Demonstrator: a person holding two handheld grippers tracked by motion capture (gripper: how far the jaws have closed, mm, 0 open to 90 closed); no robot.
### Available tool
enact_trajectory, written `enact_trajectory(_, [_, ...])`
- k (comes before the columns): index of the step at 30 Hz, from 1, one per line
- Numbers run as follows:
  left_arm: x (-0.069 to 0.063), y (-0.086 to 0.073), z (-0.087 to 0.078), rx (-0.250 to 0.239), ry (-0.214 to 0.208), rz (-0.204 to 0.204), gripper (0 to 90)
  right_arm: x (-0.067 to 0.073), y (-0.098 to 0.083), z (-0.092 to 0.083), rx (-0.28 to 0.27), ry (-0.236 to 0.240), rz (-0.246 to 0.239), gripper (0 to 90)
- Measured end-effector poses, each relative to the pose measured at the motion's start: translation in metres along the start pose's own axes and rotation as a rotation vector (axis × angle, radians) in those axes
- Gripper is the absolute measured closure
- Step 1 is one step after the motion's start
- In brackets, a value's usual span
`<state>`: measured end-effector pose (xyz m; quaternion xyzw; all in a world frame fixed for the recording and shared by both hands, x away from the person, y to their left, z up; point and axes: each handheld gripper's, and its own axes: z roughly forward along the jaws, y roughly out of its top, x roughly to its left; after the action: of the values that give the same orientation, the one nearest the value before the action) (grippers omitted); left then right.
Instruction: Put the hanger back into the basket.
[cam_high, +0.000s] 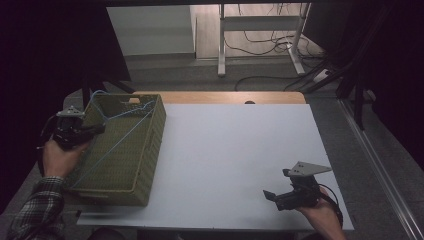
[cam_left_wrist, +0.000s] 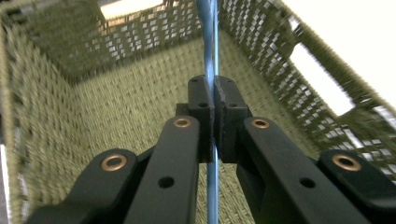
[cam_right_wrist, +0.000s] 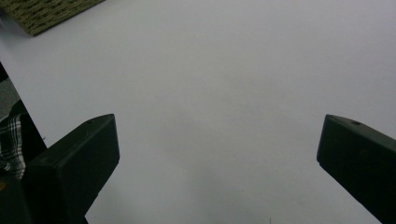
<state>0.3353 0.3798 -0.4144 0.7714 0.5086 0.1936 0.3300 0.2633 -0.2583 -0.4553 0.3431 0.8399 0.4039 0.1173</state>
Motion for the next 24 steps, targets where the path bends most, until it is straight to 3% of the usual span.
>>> enact_trajectory(3, [0.001,-0.006,0.009,0.010,0.001,-0.018,87.4,0.001,-0.001,0.001,0.010,-0.003,-0.007,0.0])
enact_trajectory(4, [0.004,-0.012,0.017,0.029,-0.006,-0.040,87.4,0.001,-0.001,0.002,0.012,-0.002,-0.008,0.0])
enact_trajectory(9, [0.009,-0.025,0.033,0.082,-0.006,-0.075,87.2,0.001,-0.003,0.004,0.027,-0.005,-0.021,0.0])
enact_trajectory(11, [0.010,-0.026,0.036,0.101,-0.001,-0.080,87.0,0.001,-0.003,0.004,0.029,-0.005,-0.024,0.0])
enact_trajectory(12, [0.009,-0.026,0.039,0.132,0.021,-0.073,86.6,0.002,-0.003,0.006,0.036,-0.006,-0.028,0.0])
enact_trajectory(14, [0.009,-0.025,0.039,0.133,0.030,-0.082,86.2,0.002,-0.003,0.006,0.038,-0.007,-0.030,0.0])
enact_trajectory(15, [0.010,-0.025,0.039,0.129,0.032,-0.087,85.8,0.002,-0.003,0.007,0.042,-0.009,-0.035,0.0])
enact_trajectory(16, [0.009,-0.024,0.036,0.103,0.038,-0.104,79.3,0.003,-0.003,0.007,0.046,-0.014,-0.040,0.0])
enact_trajectory(21, [0.000,-0.021,0.025,0.055,0.056,-0.089,58.5,0.003,-0.003,0.006,0.049,-0.025,-0.042,0.0])
enact_trajectory(22, [-0.006,-0.019,0.017,0.021,0.037,-0.085,55.9,0.003,-0.003,0.006,0.048,-0.028,-0.042,0.0])
enact_trajectory(23, [-0.006,-0.019,0.017,0.021,0.037,-0.085,52.4,0.003,-0.003,0.006,0.048,-0.028,-0.042,0.0])
enact_trajectory(24, [-0.013,-0.017,0.011,-0.003,0.010,-0.074,47.7,0.003,-0.002,0.005,0.047,-0.034,-0.042,0.0])
